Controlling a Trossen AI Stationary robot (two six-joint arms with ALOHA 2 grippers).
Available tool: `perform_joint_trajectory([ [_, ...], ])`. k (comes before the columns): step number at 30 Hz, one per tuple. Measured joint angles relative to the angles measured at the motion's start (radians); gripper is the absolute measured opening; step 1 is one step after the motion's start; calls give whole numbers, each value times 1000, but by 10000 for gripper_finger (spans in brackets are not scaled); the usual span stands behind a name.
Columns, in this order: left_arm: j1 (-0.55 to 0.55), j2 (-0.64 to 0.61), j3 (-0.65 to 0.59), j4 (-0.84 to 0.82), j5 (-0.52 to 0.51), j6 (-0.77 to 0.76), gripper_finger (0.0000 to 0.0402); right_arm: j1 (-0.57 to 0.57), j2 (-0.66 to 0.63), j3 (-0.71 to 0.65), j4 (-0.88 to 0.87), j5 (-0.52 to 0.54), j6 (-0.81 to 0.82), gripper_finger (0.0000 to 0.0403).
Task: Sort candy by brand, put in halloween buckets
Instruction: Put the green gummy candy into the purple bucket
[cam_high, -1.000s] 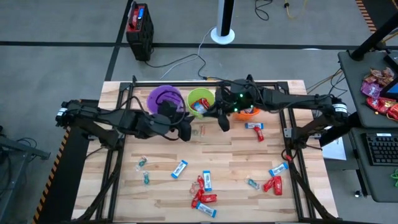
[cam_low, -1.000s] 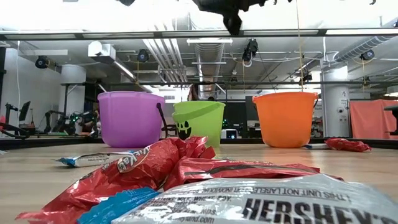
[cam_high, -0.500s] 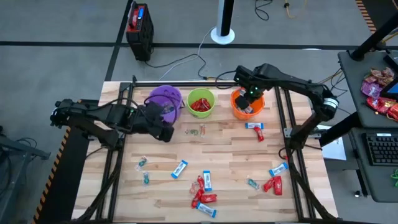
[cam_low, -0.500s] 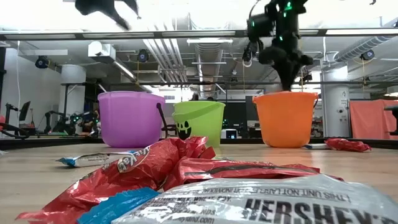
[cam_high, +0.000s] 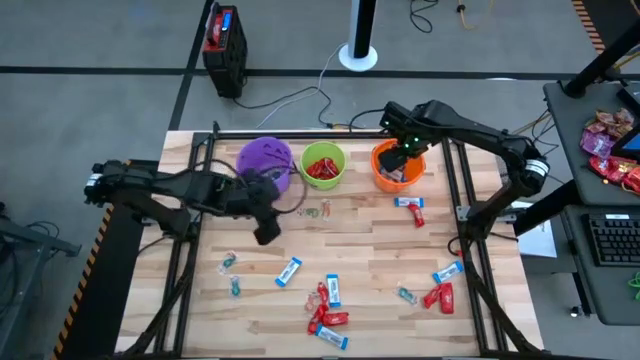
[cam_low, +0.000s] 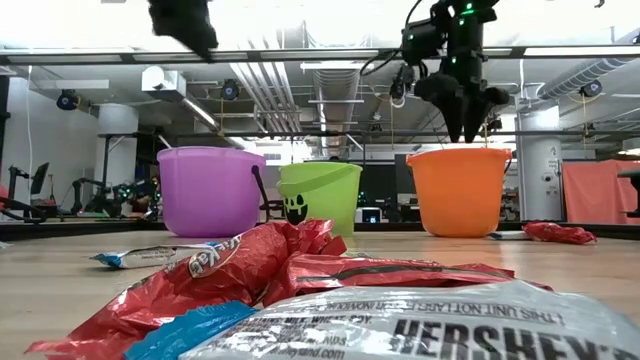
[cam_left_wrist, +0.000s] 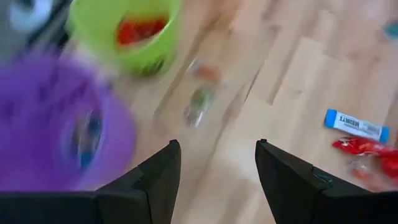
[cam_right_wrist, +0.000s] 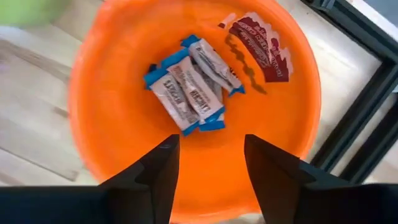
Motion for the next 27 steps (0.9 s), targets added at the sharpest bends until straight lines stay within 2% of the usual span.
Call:
perform_joint_trajectory([
  [4,33,65,-103,309,37,374,190,25,-38,0,7,-9,51,174],
  [7,65,130,-203,555,51,539,190,54,-54,0,19,-11,83,171],
  [9,96,178,-252,639,52,565,190,75,-60,0,22,-11,107,171],
  [14,159,287,-318,686,69,594,188,130,-61,0,32,-10,155,173],
  [19,181,383,-323,701,74,658,168,164,-60,-1,67,-9,180,171],
  [27,205,468,-316,768,73,633,146,183,-60,-2,80,-3,197,172],
])
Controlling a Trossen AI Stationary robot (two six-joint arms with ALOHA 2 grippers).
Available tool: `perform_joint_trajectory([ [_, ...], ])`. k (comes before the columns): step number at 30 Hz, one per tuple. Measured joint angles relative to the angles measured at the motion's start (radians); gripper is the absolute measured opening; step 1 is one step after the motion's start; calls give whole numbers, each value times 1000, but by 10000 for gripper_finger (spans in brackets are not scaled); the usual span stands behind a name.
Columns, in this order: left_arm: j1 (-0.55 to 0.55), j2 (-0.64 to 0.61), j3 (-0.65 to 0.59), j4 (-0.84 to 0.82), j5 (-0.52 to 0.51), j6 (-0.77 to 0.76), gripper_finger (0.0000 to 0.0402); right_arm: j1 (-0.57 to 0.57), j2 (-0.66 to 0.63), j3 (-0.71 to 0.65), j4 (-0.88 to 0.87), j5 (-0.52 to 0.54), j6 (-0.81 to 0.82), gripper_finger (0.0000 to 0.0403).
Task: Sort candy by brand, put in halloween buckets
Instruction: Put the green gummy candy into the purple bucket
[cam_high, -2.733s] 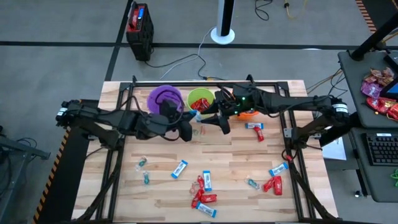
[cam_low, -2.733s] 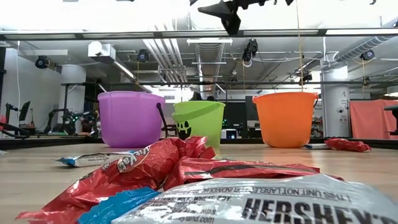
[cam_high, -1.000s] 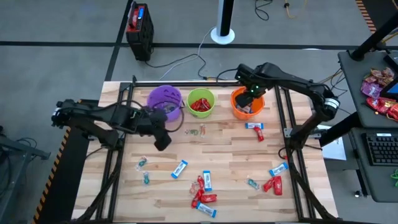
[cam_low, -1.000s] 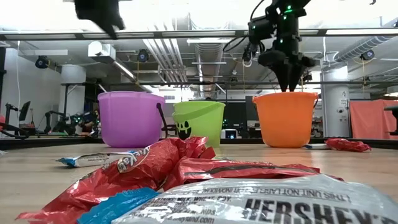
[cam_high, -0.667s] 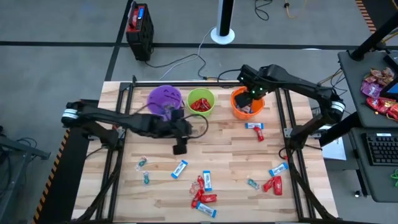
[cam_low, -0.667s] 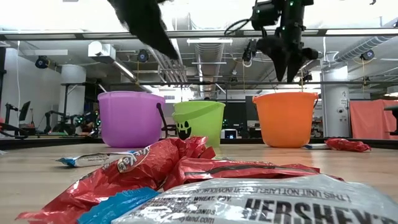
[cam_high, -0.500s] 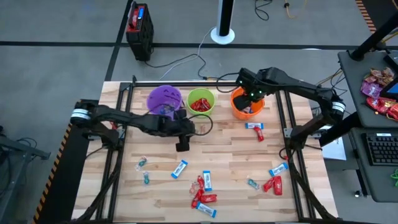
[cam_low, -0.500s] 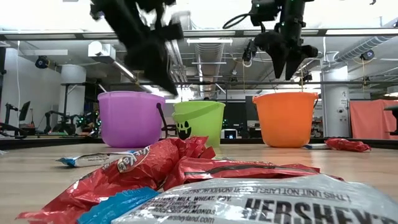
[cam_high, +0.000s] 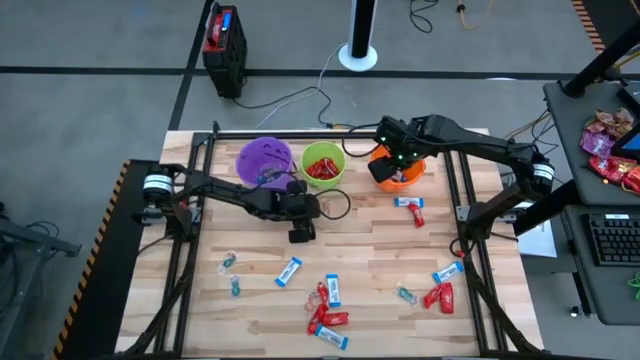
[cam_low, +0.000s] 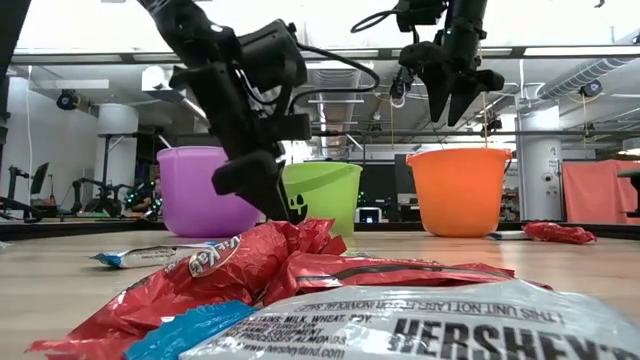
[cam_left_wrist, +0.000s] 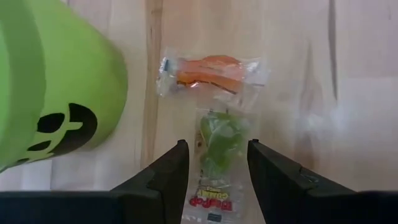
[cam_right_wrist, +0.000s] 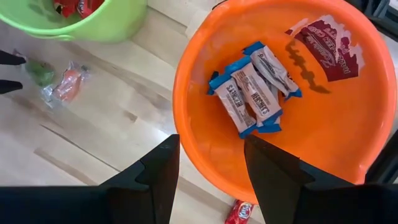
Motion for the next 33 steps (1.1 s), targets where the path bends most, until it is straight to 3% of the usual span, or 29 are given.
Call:
perform_joint_trajectory([
  [11,38,17,-2,8,98,-9,146,0,0,0,2,3,4,172],
  [19,37,67,0,19,109,-24,141,0,0,0,2,4,-10,173],
  [22,37,65,0,18,127,-30,109,0,0,0,2,4,-19,171],
  [27,37,57,0,10,154,-61,15,0,0,0,2,4,-22,173],
  [33,32,-53,8,-71,334,-89,5,0,0,0,2,5,-34,173],
])
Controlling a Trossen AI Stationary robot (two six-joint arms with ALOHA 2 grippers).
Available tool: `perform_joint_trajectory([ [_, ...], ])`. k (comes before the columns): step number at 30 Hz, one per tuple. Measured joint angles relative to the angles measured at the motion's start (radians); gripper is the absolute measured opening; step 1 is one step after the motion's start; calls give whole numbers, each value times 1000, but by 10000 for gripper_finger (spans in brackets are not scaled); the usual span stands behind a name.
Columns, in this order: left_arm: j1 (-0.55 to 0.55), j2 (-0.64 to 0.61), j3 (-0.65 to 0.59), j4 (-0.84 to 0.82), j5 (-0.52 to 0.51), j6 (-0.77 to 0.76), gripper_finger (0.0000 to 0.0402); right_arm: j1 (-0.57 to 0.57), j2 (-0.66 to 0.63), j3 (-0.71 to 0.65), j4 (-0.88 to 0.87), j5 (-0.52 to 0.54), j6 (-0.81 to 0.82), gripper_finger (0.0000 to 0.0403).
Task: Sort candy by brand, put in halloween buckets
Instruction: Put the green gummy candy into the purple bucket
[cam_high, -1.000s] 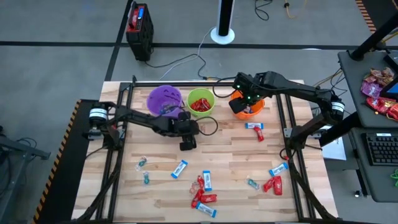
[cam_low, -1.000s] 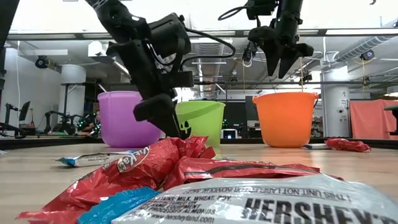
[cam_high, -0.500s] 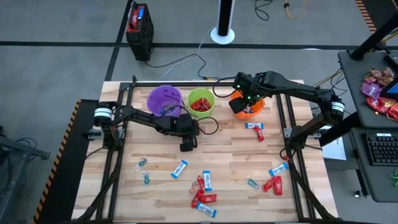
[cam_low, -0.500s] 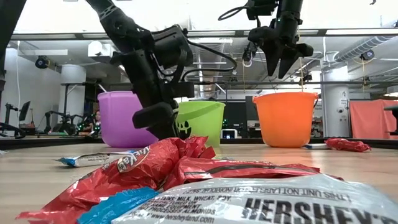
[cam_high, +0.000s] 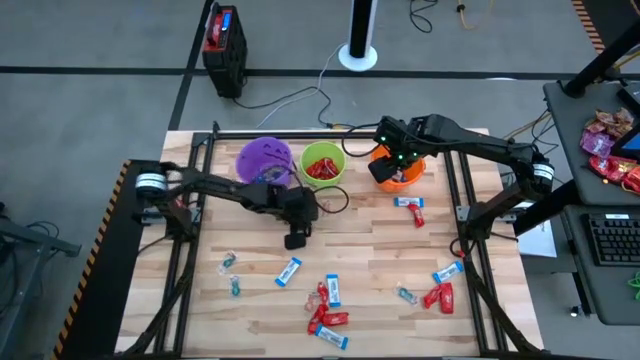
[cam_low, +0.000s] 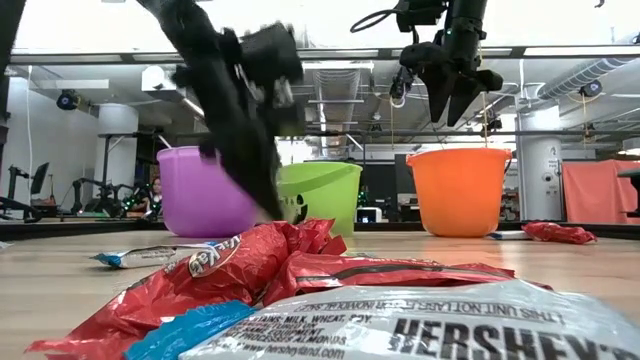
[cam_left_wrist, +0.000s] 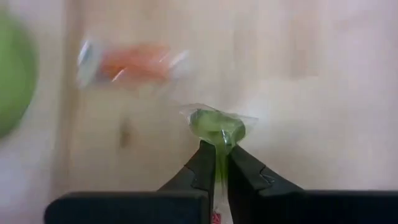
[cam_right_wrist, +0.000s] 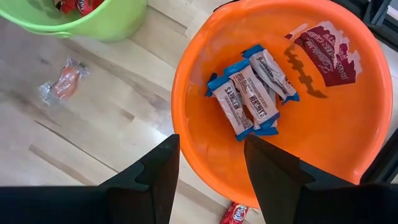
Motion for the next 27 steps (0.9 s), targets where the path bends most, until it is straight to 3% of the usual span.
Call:
perform_joint_trajectory([
  [4,3,-158,54,-143,135,-16,2,0,0,0,0,5,-8,173],
  [8,19,-314,156,-331,97,-44,1,0,0,0,11,5,-8,173],
  [11,98,-388,233,-495,23,-110,0,0,0,0,33,5,-8,173],
  [15,288,-423,269,-670,-22,-95,0,2,0,0,60,5,-6,173],
  [20,521,-400,239,-678,-19,-32,0,21,0,-1,69,-5,21,173],
  [23,599,-371,218,-680,3,-21,6,47,0,-1,62,-32,93,173],
  [27,615,-331,206,-694,6,3,35,98,0,-1,60,-88,214,173],
])
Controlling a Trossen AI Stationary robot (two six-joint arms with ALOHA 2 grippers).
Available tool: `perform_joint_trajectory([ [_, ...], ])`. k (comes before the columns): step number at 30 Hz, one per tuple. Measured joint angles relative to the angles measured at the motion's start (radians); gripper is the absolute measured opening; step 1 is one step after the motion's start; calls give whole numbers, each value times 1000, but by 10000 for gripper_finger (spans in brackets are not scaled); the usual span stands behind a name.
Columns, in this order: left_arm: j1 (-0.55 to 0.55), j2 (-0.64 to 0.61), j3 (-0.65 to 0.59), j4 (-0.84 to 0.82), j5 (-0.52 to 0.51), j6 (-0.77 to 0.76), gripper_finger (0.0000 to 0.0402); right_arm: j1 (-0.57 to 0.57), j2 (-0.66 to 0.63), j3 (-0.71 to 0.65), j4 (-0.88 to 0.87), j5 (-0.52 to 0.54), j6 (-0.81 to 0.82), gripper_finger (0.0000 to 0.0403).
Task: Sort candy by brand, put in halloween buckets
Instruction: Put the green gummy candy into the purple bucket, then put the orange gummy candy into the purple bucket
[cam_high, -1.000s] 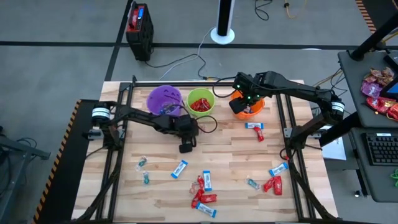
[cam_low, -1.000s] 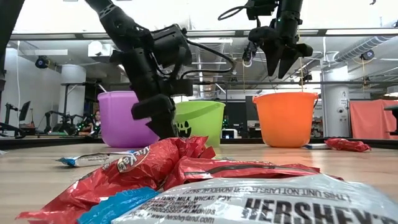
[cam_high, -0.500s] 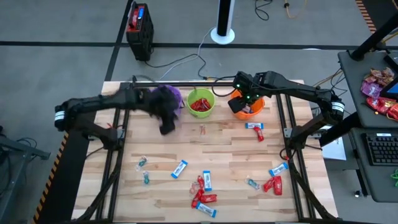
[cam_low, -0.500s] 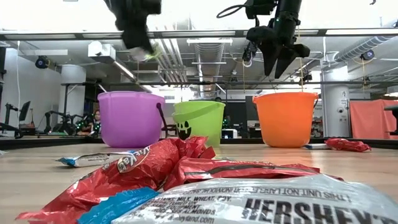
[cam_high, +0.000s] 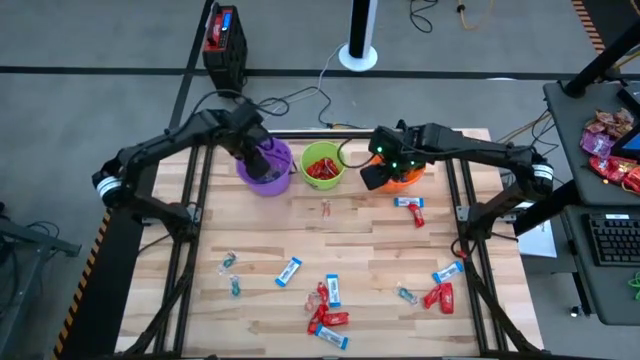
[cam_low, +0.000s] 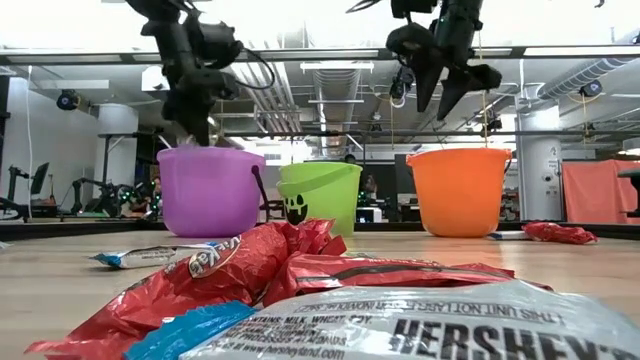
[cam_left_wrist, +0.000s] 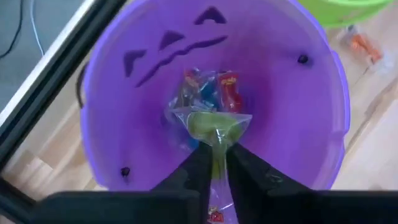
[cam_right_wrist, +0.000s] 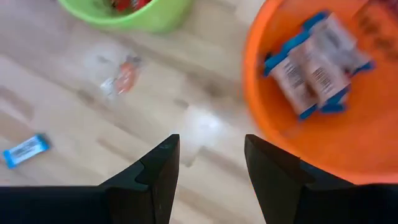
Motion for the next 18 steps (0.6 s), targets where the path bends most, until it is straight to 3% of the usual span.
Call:
perform_joint_trajectory([
  [6,0,25,0,21,-5,25,90,114,0,0,43,-12,164,173],
  [10,0,29,0,24,-5,34,116,196,27,0,199,-12,211,173],
  [18,-8,-7,0,45,6,-19,133,242,230,0,447,23,177,173],
])
